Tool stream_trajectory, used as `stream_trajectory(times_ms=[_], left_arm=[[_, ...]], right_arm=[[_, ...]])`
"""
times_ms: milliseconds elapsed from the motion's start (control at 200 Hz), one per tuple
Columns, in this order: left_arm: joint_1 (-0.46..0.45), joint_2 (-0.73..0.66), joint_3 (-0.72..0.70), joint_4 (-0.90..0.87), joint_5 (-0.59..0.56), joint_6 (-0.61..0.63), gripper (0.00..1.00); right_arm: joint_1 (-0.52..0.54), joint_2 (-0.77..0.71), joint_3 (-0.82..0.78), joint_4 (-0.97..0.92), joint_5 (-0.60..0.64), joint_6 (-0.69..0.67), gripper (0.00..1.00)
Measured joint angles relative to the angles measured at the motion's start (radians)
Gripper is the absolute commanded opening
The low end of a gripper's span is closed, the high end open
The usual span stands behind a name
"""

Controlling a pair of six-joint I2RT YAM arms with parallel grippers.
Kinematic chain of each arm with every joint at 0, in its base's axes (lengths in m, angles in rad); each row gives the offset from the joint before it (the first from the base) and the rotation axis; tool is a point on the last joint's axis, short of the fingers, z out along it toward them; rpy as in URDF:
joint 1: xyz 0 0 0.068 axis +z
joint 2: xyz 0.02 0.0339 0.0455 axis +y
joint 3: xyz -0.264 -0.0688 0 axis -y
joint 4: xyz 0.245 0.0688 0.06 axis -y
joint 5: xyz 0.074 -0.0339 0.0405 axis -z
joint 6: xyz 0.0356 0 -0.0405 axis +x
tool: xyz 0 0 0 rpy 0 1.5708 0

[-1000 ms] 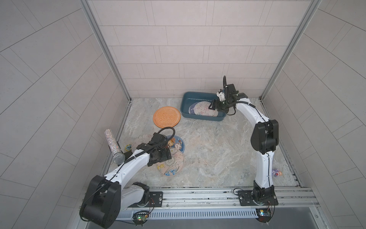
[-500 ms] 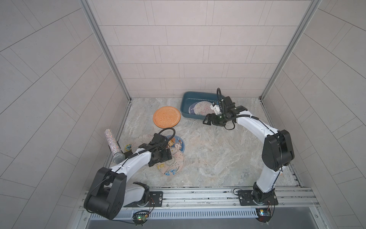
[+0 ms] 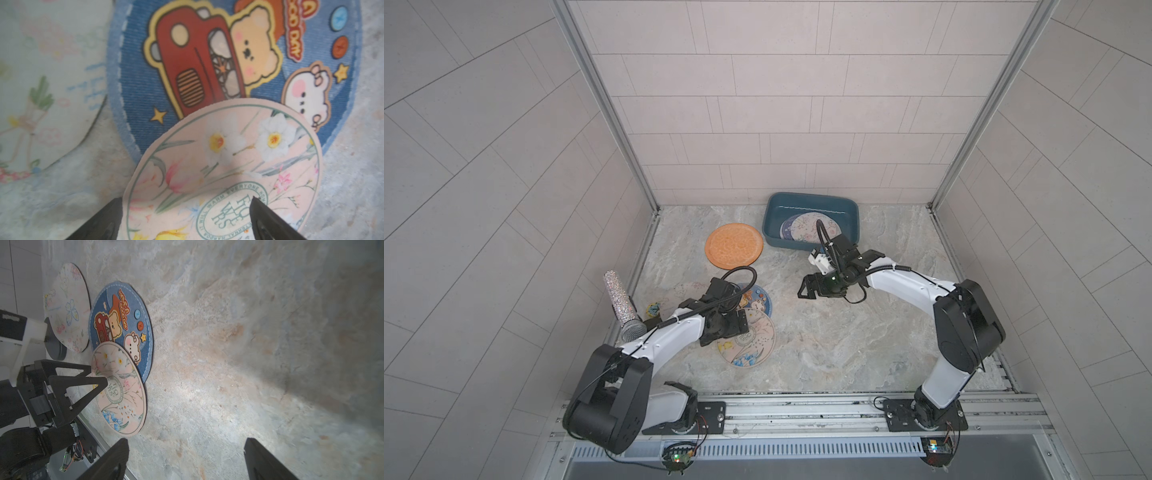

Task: Put the coasters into the storage box
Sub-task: Move the coaster to the center of the board, then pick up the coaster from the center of the board.

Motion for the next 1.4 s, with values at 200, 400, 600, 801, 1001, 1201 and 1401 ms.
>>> stream_trajectory(times_ms=[200,400,600,801,1001,1201,1401], left_arm=[[-0.037,0.017,0.013,0.019,0.029,0.0,1.0],[-0.077,0.046,0.035,0.02,0.039,0.0,1.0],[-0.111,0.06,0.046,0.014,0.037,-0.001,1.0],[-0.119,0.054,0.048,0.006,0.03,-0.012,0.99],[-0.121,0.009,0.019,-0.029,0.025,-0.045,0.97],[-0.116,0.017,0.017,-0.025,0.023,-0.061,0.85],[-0.113,0.026,0.018,-0.02,0.023,-0.06,0.78]], right_arm=[[0.049,0.0,-0.039,0.031,0.005,0.022,0.9],[0.105,0.0,-0.069,0.061,0.015,0.047,0.9],[0.154,0.0,-0.084,0.085,0.026,0.067,0.9],[0.208,0.004,-0.09,0.104,0.048,0.083,0.89],[0.275,0.056,-0.089,0.135,0.078,0.105,0.81],[0.303,0.101,-0.083,0.15,0.111,0.125,0.74],[0.303,0.125,-0.066,0.164,0.122,0.138,0.65]])
